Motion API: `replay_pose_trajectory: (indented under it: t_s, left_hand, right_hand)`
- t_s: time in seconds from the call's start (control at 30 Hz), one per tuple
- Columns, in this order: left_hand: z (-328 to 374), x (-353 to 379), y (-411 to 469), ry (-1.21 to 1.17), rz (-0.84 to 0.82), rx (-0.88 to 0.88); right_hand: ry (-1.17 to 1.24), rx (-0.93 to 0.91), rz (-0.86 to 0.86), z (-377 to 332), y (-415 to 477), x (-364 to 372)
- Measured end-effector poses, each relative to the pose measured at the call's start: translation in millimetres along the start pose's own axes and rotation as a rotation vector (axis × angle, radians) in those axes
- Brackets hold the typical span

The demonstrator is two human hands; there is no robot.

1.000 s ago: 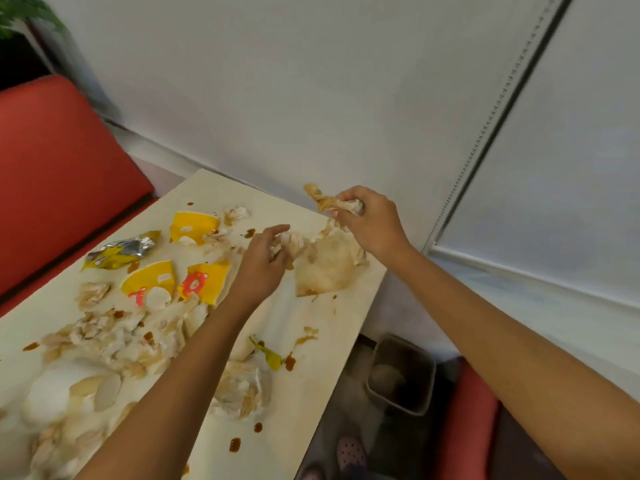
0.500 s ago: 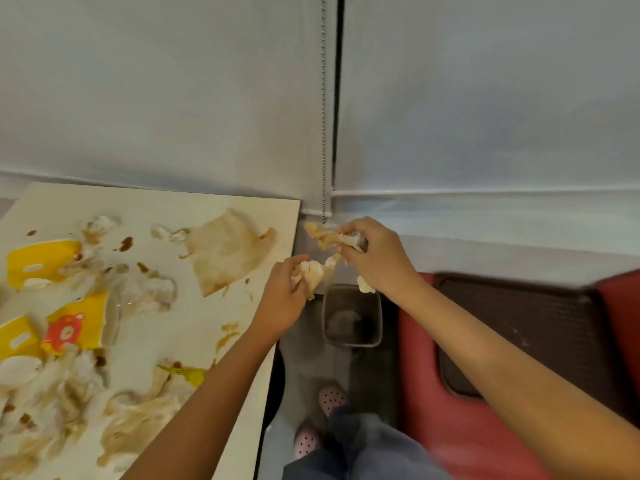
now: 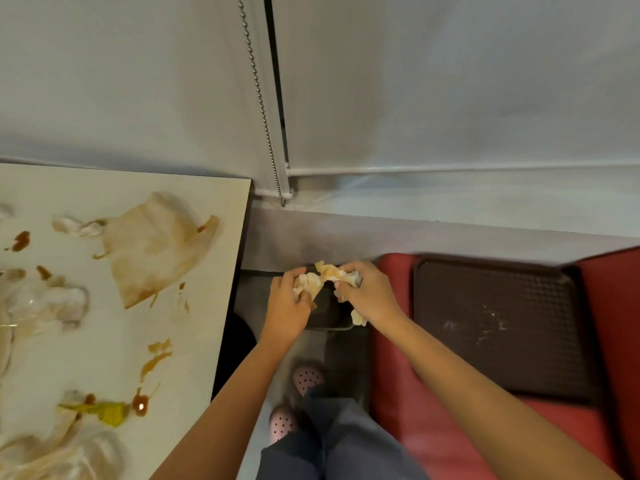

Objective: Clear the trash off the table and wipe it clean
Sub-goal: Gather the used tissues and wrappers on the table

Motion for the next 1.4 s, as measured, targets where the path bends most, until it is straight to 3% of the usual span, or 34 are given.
replay_pose_trajectory:
  t_s: [0.3, 0.53, 0.73, 1.07, 1.27, 1.4]
  left_hand:
    - [-47, 48, 30, -0.079, 0.047, -0.187]
    - [-87, 71, 69, -0.037, 0.025, -0.257]
    - [-111, 88, 101, 0.021, 0.007, -0.333]
    - [-119, 104, 124, 0.065, -0.061, -0.358]
    - [-108, 106, 135, -0.078, -0.100, -0.417]
    - [-107, 103, 140, -0.048, -0.132, -0.434]
  right_hand:
    - [-0.018, 0.113, -0.066, 69, 55, 47]
    - [0.002, 0.158, -0.003, 111, 90, 80]
    - [-0.018, 0.201, -0.066, 145, 122, 95]
    - [0.014, 0.281, -0.056, 166, 130, 89]
    - [0.036, 0.296, -0.042, 167, 127, 82]
    - [0.059, 0.287, -0.043, 160, 129, 83]
Point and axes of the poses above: each hand's wrist, its own y-axis towards the middle knuckle, its own x-axis out of the palm, z = x × y, the point moved 2 cm from there along y, towards the middle knuckle, and after that the axes turned 1 degree about -z, right-handed, at the moved point
